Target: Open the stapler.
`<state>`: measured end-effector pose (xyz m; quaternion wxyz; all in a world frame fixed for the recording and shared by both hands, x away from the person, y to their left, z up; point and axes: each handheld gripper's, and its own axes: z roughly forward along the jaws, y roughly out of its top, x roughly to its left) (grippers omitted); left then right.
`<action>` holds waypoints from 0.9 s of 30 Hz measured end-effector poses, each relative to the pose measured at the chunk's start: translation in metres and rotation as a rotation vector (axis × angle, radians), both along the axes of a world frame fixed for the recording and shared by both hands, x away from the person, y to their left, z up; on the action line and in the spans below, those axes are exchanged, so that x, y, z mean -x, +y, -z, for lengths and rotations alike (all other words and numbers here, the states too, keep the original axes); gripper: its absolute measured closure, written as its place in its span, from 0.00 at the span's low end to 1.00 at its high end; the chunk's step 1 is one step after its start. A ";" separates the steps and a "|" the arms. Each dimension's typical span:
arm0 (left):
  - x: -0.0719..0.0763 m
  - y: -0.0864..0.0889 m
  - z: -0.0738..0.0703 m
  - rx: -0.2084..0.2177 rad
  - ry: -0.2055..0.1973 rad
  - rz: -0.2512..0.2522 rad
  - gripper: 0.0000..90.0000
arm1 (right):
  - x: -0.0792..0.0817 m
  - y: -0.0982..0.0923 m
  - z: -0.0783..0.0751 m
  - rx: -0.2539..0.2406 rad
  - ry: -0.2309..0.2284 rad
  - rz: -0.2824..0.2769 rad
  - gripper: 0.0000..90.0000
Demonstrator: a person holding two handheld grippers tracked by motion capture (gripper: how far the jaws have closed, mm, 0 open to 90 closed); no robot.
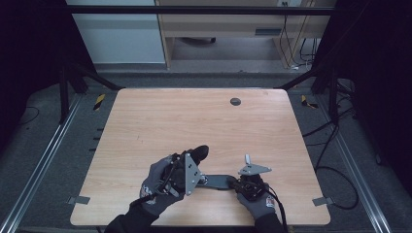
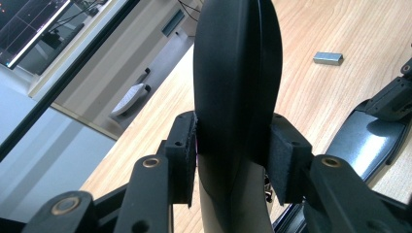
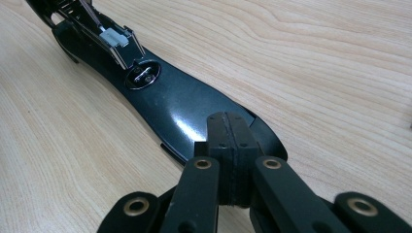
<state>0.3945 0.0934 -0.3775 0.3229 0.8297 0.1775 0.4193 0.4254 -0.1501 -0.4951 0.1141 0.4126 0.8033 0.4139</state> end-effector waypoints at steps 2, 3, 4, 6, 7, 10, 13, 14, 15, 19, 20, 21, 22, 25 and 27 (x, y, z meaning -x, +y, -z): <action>0.000 0.002 0.000 0.011 0.000 -0.002 0.65 | 0.000 0.000 0.000 0.001 -0.001 0.000 1.00; 0.001 0.003 -0.001 0.016 0.001 -0.003 0.65 | 0.000 0.000 0.000 0.005 -0.005 -0.001 1.00; 0.000 0.004 -0.001 0.024 0.001 -0.003 0.65 | 0.000 0.000 0.000 0.003 -0.002 -0.001 1.00; 0.000 0.007 -0.002 0.035 0.004 -0.004 0.65 | 0.000 0.000 0.000 0.006 -0.006 -0.003 1.00; 0.000 0.007 -0.002 0.037 0.005 -0.006 0.65 | 0.000 0.000 0.000 0.006 -0.007 -0.003 1.00; 0.000 0.010 -0.003 0.044 0.007 -0.006 0.65 | 0.000 0.000 0.000 0.006 -0.007 -0.005 1.00; 0.000 0.012 -0.003 0.054 0.008 -0.010 0.65 | 0.001 0.001 0.000 0.002 0.003 -0.002 1.00; 0.000 0.013 -0.004 0.057 0.009 -0.011 0.65 | 0.001 0.001 0.000 0.001 0.004 -0.002 1.00; 0.000 0.014 -0.004 0.060 0.010 -0.013 0.65 | 0.001 0.001 0.000 0.000 0.004 -0.003 1.00; 0.000 0.018 -0.006 0.078 0.013 -0.019 0.65 | 0.001 0.001 0.000 -0.001 0.004 -0.003 1.00; 0.000 0.020 -0.006 0.078 0.014 -0.020 0.65 | 0.001 0.001 0.000 -0.001 0.005 -0.003 1.00; 0.000 0.021 -0.007 0.084 0.014 -0.021 0.65 | 0.001 0.001 0.000 -0.001 0.005 -0.003 1.00; 0.000 0.023 -0.007 0.091 0.015 -0.024 0.65 | 0.001 0.001 0.000 -0.001 0.005 -0.003 1.00; 0.000 0.025 -0.008 0.097 0.018 -0.026 0.65 | 0.001 0.001 -0.001 0.000 0.005 -0.004 1.00; 0.000 0.028 -0.009 0.105 0.020 -0.029 0.65 | 0.001 0.001 -0.001 0.001 0.006 -0.005 1.00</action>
